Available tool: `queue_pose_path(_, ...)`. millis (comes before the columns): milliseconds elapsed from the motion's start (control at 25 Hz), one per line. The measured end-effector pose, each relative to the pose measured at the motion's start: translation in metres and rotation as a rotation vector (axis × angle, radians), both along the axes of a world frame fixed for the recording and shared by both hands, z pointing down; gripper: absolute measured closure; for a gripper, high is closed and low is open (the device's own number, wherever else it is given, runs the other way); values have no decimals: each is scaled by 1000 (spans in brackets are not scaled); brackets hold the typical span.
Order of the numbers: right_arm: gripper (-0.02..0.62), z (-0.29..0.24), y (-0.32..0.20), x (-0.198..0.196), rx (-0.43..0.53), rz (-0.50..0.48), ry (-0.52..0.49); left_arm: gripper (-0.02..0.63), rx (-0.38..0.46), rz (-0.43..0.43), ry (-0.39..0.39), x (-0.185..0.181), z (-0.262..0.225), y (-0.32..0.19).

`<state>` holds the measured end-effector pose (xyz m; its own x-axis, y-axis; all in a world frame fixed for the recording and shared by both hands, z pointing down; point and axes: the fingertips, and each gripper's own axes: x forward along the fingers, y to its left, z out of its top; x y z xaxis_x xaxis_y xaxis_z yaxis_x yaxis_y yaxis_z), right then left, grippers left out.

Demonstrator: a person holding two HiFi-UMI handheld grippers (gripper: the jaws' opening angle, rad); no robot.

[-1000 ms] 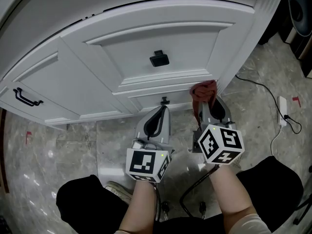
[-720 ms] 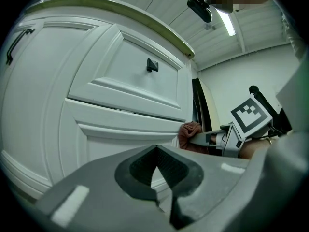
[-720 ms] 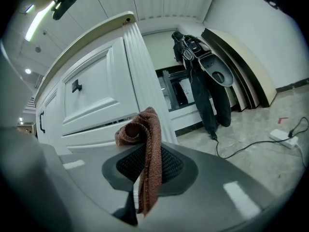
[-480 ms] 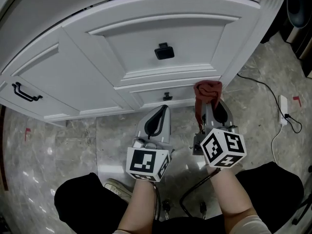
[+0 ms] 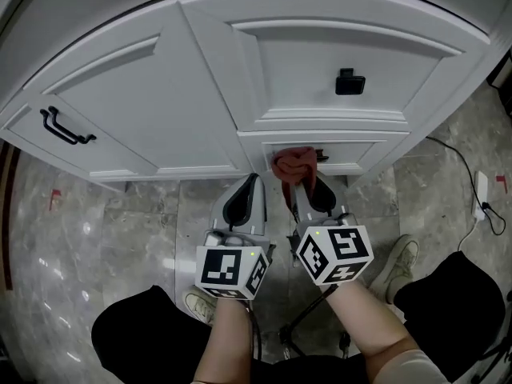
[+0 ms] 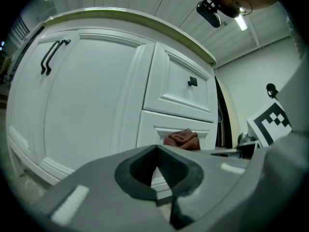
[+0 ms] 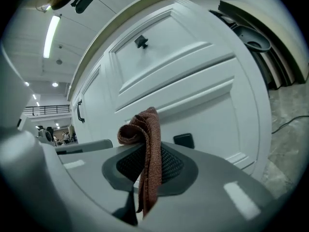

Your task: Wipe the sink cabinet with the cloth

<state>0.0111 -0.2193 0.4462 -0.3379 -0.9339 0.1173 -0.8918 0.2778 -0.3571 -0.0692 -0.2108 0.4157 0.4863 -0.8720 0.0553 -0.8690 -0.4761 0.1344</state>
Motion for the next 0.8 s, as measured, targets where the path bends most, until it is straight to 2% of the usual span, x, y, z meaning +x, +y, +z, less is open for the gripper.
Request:
queue_pose_path(280,512,13,-16,-61,-28,-97,8,606,-12,-50,-11,-38,6,-6)
queue_pose_path(440,512,19,-28,-63,-31,-89,13,606,-19,-61,-4,-47,11,-11)
queue_pose_path(800,511,22,-29,-49,-31,-76,13,606,-29,-22,-5,-28,16,-8)
